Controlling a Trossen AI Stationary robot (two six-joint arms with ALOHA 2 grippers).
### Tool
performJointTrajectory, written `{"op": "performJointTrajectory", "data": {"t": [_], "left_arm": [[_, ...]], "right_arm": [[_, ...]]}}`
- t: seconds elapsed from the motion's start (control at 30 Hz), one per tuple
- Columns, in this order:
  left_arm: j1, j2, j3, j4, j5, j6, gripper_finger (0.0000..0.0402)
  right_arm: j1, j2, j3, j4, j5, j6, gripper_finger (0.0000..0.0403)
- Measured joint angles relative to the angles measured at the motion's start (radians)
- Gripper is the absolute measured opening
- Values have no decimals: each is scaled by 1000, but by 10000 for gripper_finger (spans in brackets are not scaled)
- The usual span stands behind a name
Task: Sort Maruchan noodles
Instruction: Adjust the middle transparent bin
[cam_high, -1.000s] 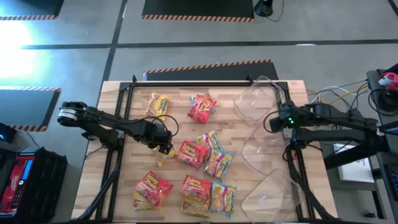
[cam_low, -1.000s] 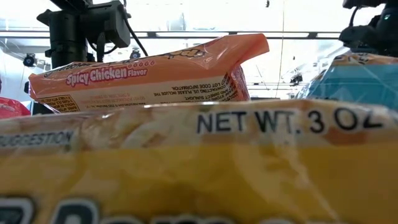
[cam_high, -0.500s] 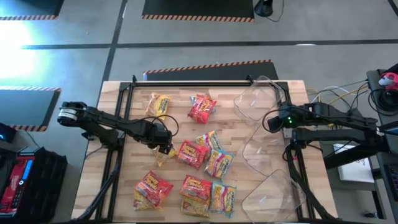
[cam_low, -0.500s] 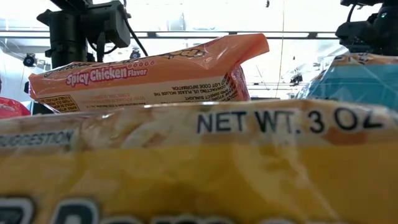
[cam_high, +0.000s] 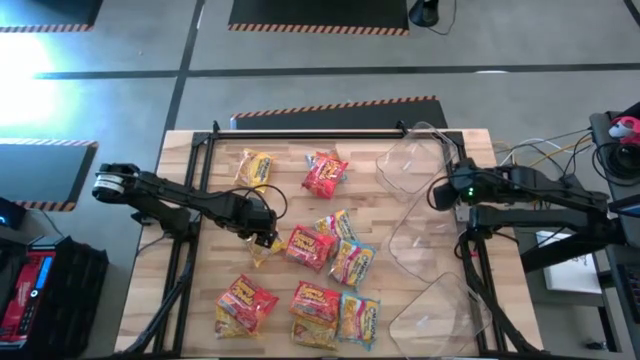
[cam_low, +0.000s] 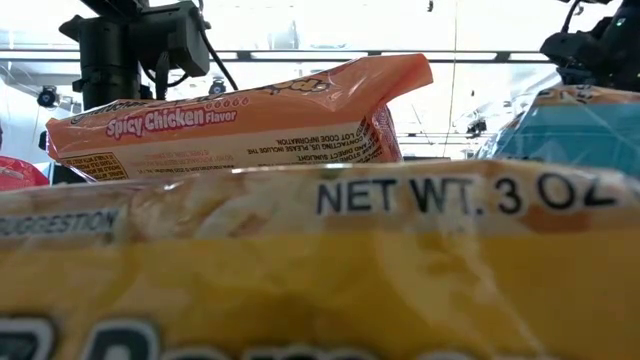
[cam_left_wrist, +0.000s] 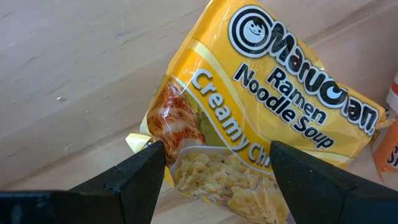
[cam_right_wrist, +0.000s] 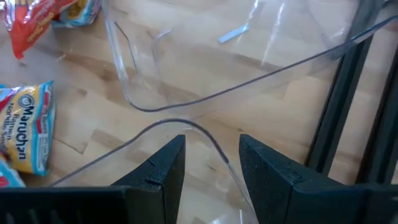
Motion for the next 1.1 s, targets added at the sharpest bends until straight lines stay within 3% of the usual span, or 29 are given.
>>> {"op": "performJointTrajectory", "data": {"t": [0.4, 0.63, 0.9, 1.1], "left_arm": [[1, 0, 0, 3, 0, 0, 270], [1, 0, 17, 85, -2, 15, 270], [1, 14, 241, 94, -106, 160, 270], [7, 129, 456, 101, -150, 349, 270]], "right_arm": [[0, -7, 0, 1, -59, 29, 139], [0, -7, 0, 28, -62, -2, 139], [0, -7, 0, 28, -85, 12, 139], [0, -6, 0, 36, -86, 81, 139]]}}
